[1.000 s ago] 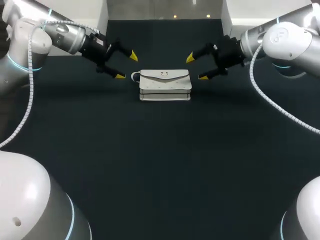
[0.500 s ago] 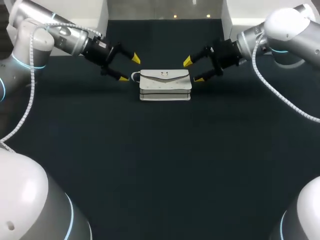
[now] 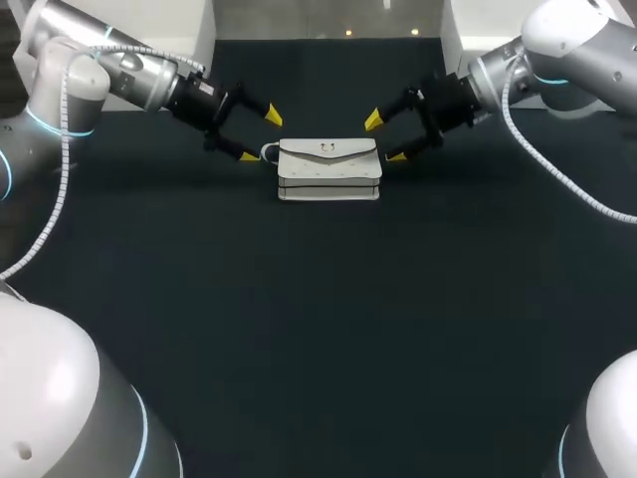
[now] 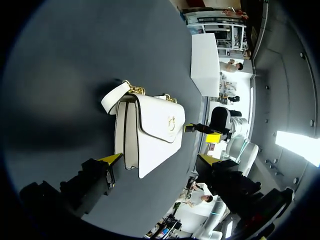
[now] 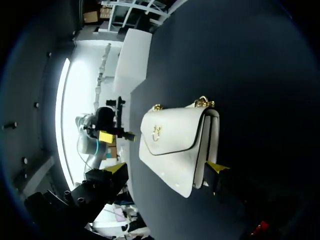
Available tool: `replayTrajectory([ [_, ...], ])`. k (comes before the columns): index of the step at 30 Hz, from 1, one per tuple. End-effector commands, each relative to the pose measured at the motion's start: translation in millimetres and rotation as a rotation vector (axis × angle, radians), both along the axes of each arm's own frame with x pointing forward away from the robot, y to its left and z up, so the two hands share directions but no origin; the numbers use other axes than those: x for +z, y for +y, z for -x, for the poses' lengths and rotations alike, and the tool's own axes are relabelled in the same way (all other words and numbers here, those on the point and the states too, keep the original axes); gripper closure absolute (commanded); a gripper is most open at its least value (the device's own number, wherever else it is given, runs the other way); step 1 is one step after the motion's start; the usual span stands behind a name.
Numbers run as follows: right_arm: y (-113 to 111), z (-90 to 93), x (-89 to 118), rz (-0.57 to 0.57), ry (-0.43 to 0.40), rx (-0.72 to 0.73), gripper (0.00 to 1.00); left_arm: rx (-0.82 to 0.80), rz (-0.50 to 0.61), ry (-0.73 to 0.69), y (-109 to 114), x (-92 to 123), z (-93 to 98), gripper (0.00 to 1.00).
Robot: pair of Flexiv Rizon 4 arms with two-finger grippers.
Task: Pick up the bag, open it, inspect its contents, close it, and place it on the opposite side
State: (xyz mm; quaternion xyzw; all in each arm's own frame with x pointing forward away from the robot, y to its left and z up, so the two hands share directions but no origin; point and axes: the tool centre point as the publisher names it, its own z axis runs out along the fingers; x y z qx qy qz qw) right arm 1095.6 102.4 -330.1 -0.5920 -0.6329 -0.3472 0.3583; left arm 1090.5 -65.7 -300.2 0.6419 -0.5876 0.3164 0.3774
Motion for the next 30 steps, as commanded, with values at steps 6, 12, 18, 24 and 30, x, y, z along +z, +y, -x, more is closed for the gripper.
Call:
replayTrajectory([
  [6,-10,-16.6,-23,-0.042,0.042,-0.005,0.00,0.001,0.055,0.042,-3,-17,-14.9,0.00],
  [12,-6,-24.8,-25,-0.072,0.047,-0.009,0.00,-0.012,0.083,0.068,-10,-23,-17.9,0.00],
  [18,-2,-25.0,-27,-0.106,0.056,-0.013,0.00,0.003,0.095,0.073,-10,-30,-19.8,0.02],
  [24,2,-23.9,-27,-0.138,0.060,-0.014,0.07,0.000,0.119,0.071,-15,-34,-22.7,0.07],
  [30,4,-25.9,-25,-0.148,0.063,-0.021,0.25,-0.009,0.128,0.065,-21,-33,-22.9,0.21],
])
